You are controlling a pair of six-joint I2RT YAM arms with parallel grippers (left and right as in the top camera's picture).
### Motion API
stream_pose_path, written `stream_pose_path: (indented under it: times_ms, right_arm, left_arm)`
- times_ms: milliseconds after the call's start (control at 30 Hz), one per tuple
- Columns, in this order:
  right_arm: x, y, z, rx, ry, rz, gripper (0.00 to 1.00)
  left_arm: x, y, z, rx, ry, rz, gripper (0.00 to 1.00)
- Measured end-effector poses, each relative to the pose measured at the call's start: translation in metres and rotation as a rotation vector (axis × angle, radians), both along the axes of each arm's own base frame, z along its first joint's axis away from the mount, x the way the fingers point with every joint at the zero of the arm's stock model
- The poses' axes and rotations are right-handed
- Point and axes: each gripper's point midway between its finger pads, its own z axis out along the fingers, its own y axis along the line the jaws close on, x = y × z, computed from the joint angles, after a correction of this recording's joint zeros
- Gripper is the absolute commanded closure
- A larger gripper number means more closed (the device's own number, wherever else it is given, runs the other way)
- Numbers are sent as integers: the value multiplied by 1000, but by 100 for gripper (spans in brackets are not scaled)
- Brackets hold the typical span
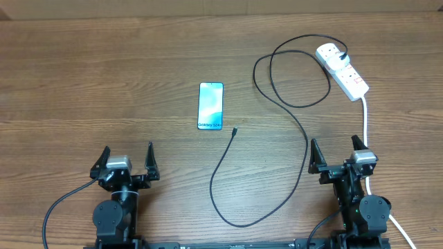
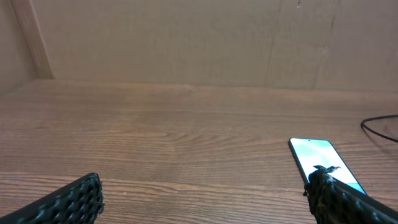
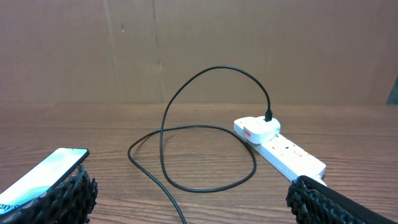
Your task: Plug charger to phone and switch on socket
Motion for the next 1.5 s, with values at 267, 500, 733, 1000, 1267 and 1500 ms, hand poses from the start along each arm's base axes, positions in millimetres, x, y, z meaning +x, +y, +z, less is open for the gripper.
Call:
stream_pose_path:
  times_ms: [267,500,733,1000,1267,1500]
  right_arm:
    - [0,0,0,0,0,0,0]
    - [0,0,0,1,0,0,0]
    - [0,0,0,0,0,0,0]
    - [0,0,0,0,0,0,0]
    - [0,0,0,0,0,0,0]
    - [0,0,0,0,0,0,0]
  left_arm:
    - [0,0,0,0,0,0,0]
    - [0,0,0,0,0,0,0]
    - [0,0,0,0,0,0,0]
    - [0,0,0,0,0,0,0]
    - [0,0,0,0,0,0,0]
    - [0,-3,1,-9,-4,-20,0]
